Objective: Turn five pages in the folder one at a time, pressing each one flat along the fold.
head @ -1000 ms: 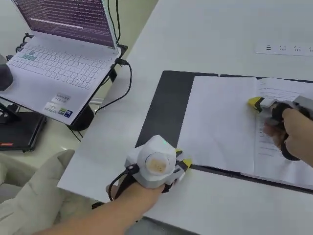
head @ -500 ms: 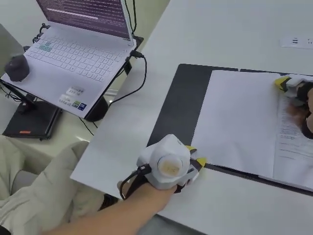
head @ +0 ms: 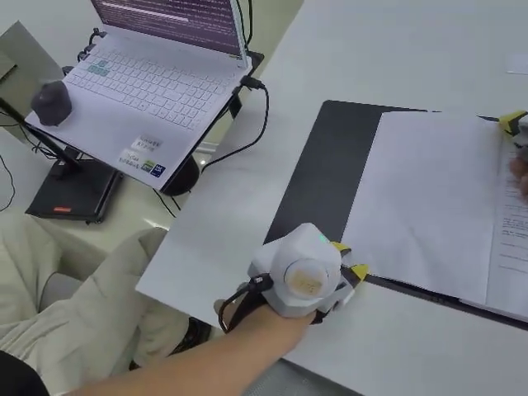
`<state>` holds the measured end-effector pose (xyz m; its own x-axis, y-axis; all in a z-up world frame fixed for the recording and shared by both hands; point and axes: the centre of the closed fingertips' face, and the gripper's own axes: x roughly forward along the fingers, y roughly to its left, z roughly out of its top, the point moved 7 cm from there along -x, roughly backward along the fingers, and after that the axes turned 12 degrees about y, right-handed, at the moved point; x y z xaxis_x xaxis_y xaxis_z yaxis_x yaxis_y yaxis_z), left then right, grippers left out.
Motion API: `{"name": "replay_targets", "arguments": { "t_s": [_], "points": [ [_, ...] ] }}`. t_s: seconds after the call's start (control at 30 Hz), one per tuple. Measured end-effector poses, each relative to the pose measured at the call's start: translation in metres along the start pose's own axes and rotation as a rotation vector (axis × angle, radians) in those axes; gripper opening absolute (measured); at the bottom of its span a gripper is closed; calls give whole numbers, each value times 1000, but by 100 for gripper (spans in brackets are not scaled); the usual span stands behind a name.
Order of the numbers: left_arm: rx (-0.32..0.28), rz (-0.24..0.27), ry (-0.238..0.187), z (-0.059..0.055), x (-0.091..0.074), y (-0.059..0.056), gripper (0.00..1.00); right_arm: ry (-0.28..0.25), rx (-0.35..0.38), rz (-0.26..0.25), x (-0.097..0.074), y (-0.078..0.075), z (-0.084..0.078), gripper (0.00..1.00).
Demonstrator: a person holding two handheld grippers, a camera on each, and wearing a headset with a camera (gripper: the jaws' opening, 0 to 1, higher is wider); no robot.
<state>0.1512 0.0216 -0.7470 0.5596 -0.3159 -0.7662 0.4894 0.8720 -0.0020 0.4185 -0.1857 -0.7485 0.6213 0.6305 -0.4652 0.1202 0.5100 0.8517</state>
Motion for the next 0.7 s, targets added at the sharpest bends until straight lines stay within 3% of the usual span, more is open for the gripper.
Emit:
{"name": "replay_targets", "arguments": {
  "t_s": [0.23, 0.33, 0.7],
  "points": [
    [3, 0, -1, -1, 0, 1, 16, 49, 10, 12, -7, -3, -9, 0],
    [5, 0, 0, -1, 0, 1, 16, 67, 48, 31, -14, -5, -17, 0],
    [9, -1, 9, -1, 0, 1, 16, 126, 68, 45, -34, -7, -41, 0]
  ]
}}
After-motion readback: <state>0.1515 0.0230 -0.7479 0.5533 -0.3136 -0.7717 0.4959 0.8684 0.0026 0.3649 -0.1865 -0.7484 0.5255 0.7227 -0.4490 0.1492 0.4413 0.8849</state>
